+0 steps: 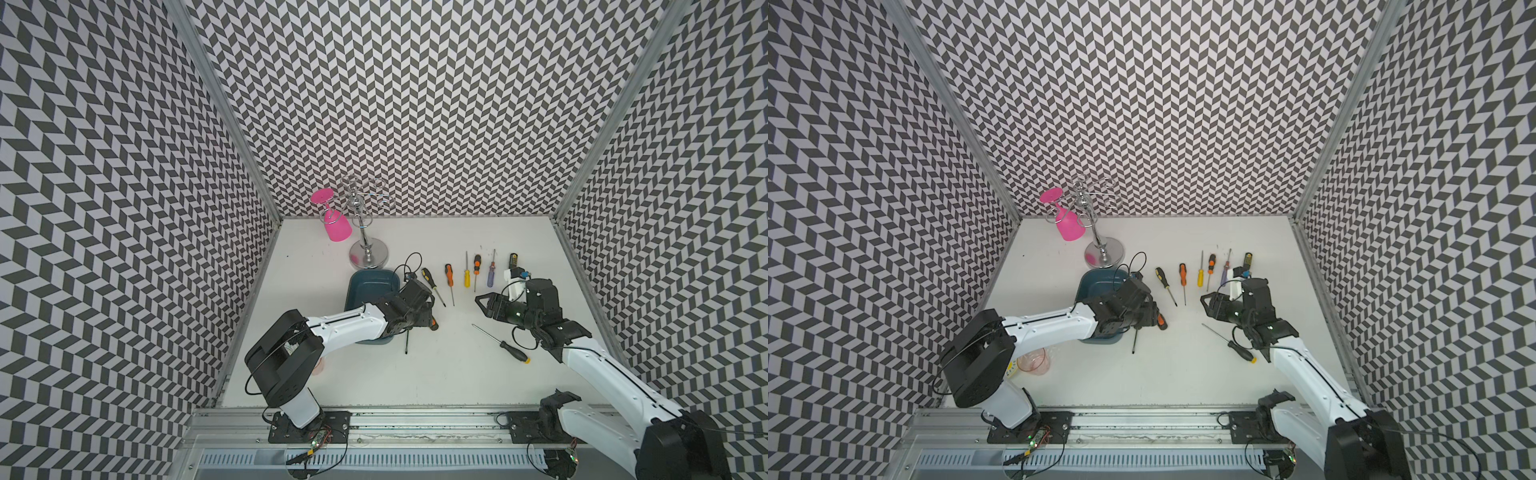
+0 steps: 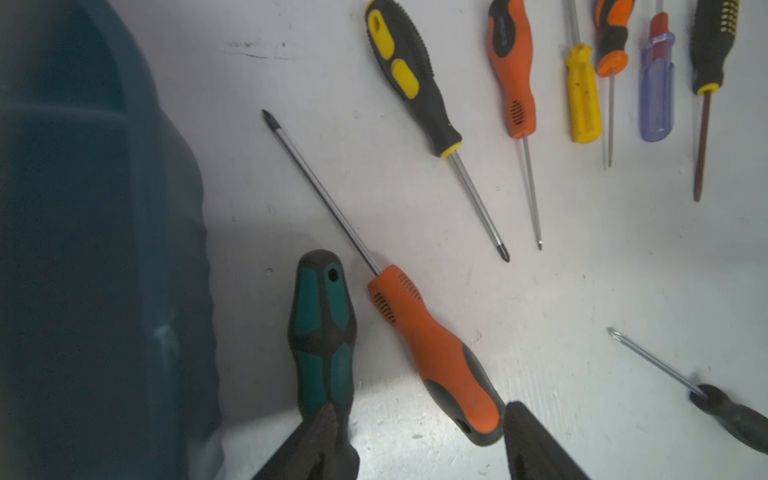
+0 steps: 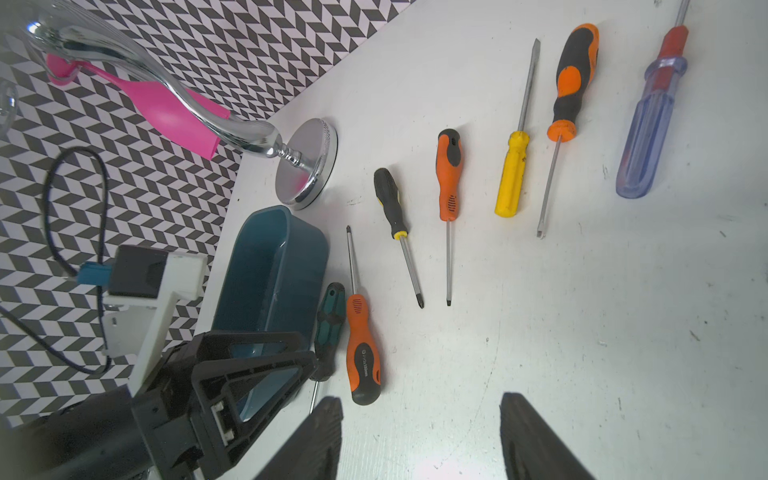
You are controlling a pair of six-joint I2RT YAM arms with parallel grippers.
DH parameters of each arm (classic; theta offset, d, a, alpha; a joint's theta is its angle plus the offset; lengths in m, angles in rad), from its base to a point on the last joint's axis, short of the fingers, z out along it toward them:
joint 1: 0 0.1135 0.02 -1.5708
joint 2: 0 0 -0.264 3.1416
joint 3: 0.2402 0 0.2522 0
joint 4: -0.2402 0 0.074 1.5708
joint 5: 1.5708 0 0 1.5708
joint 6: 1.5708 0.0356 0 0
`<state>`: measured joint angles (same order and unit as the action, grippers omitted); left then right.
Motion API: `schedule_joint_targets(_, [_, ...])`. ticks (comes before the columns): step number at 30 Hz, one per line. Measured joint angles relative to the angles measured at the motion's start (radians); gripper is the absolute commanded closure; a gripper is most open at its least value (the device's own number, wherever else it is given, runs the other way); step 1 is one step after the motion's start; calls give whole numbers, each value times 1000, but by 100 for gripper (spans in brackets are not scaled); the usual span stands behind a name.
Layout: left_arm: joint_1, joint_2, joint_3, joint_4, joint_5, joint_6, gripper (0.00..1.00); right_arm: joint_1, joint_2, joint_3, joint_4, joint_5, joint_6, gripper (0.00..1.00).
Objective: Put the screwdriver on the desktop into the storage box
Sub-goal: Pick up the screwdriver from the center of the board.
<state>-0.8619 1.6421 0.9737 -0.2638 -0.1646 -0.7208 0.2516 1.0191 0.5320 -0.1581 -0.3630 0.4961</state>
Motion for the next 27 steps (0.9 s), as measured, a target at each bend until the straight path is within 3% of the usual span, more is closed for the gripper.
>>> schedule_joint_targets(12, [-16,63,7,-31,-82,-48,38,0,-9,-22,-2,0,1,37])
schedule_joint_targets(27, [-31,126,7,-43,-93,-60,49,0,-15,-37,1,-1,9,36])
